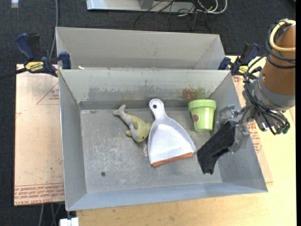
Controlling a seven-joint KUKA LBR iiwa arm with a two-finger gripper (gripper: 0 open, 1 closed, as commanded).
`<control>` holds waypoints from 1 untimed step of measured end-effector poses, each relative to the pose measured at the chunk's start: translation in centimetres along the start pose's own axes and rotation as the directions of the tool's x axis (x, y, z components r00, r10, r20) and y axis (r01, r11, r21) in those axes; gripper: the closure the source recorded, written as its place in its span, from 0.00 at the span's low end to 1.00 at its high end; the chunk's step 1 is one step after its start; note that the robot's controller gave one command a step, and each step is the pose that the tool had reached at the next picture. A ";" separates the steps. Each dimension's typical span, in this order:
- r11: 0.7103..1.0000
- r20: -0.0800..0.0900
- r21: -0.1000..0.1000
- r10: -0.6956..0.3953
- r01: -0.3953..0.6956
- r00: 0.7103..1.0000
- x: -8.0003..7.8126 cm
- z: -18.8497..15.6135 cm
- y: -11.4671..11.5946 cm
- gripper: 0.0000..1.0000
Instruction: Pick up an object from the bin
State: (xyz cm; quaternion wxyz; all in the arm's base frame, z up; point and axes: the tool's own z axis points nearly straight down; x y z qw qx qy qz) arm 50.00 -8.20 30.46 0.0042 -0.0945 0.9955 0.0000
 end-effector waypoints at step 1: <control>0.983 0.005 0.002 -0.182 0.182 0.983 -3.6 -7.6 0.7 1.00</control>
Offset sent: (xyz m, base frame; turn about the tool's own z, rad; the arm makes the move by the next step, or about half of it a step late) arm 0.0325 0.0127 0.0767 -0.1841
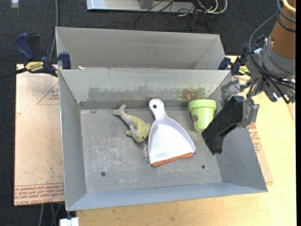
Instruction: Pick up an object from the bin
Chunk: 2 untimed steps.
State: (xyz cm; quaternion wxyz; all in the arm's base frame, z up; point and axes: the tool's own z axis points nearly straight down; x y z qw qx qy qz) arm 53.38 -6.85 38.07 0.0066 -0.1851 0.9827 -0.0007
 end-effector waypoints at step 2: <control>0.993 -0.015 -0.014 -0.118 0.118 0.993 2.6 19.6 -5.0 1.00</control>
Offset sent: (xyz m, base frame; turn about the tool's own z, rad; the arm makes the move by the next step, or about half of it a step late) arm 0.0254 -0.0016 -0.0714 -0.0703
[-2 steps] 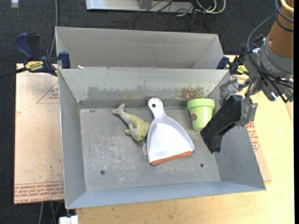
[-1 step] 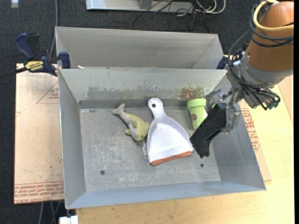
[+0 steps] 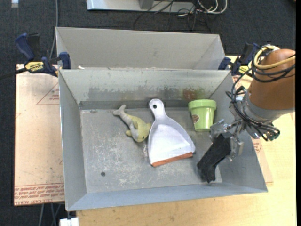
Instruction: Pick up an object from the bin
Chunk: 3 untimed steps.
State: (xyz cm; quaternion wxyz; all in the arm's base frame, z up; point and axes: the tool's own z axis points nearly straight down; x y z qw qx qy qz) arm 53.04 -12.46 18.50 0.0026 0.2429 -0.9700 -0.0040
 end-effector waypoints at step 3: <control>0.969 0.008 0.002 -0.246 0.246 0.969 -5.4 -10.8 2.6 1.00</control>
Offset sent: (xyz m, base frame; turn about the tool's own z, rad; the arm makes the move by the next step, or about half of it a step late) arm 0.0278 -0.0111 0.1000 -0.0471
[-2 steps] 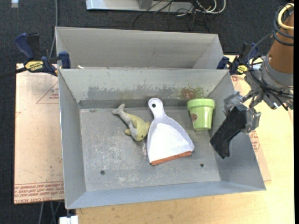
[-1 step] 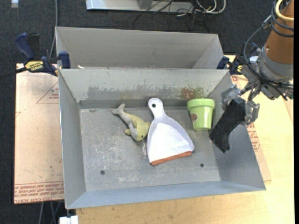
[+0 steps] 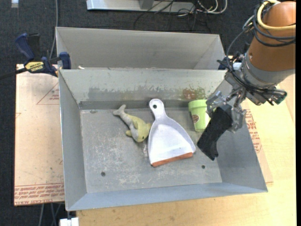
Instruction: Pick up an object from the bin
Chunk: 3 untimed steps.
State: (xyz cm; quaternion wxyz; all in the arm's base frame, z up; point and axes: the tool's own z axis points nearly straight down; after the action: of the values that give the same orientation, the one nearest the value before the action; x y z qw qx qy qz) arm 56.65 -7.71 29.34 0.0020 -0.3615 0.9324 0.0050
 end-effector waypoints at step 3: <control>0.951 -0.004 -0.006 0.309 -0.309 0.951 -0.3 15.0 -9.3 1.00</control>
Offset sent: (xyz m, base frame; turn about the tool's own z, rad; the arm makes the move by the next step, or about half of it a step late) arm -0.0078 -0.0316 -0.0900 -0.1010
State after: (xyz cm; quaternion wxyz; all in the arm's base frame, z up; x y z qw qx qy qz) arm 63.11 -14.18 14.24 -0.0015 -0.2110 0.9774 0.0078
